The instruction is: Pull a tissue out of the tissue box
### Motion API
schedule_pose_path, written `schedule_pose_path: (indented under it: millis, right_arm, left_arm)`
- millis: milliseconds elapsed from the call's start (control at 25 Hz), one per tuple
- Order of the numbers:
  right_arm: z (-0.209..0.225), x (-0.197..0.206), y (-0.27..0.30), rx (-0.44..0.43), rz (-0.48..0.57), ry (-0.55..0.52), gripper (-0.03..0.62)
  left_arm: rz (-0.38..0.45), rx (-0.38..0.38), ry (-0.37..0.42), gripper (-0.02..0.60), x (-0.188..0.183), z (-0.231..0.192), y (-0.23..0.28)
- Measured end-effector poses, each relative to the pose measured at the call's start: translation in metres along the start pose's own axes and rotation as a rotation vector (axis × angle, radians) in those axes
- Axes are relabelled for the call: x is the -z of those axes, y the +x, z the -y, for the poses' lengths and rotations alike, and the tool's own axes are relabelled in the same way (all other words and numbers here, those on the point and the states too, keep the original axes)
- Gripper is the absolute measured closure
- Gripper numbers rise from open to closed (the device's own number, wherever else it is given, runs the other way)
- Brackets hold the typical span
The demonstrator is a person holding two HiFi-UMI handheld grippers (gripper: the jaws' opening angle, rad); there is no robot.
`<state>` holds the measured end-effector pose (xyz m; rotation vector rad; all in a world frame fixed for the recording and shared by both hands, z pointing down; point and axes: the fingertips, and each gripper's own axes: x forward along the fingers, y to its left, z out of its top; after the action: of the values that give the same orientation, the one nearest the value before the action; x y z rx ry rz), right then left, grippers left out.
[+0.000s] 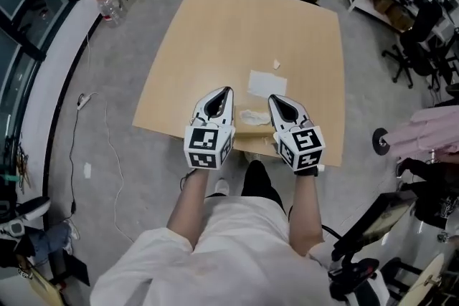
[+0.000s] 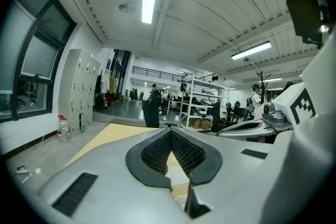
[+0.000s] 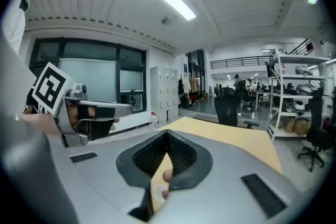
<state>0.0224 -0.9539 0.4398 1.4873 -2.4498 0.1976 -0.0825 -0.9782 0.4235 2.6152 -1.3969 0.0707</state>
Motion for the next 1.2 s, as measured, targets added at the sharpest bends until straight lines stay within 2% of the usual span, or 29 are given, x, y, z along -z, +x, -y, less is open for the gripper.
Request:
schedule_pose_path:
  millis: [160,520,1040,1200]
  right_arm:
    - [0.001,0.036,0.015,-0.048,-0.111,0.002,0.6]
    - [0.027,0.119,0.035,-0.062,-0.316,-0.002,0.599]
    - [0.018,0.186,0.073,-0.105,-0.457,-0.003,0.597]
    - [0.013,0.203,0.083,-0.117,-0.489,-0.003,0.568]
  left_arm:
    - [-0.071,0.017,-0.034,0.588,0.032,-0.008,0.018]
    - [-0.182,0.041,-0.084,0.588,0.098,-0.003,0.059]
    - [-0.275,0.02,-0.128,0.588,0.157,-0.018,0.076]
    - [-0.296,0.015,-0.133,0.588,0.173,-0.021,0.076]
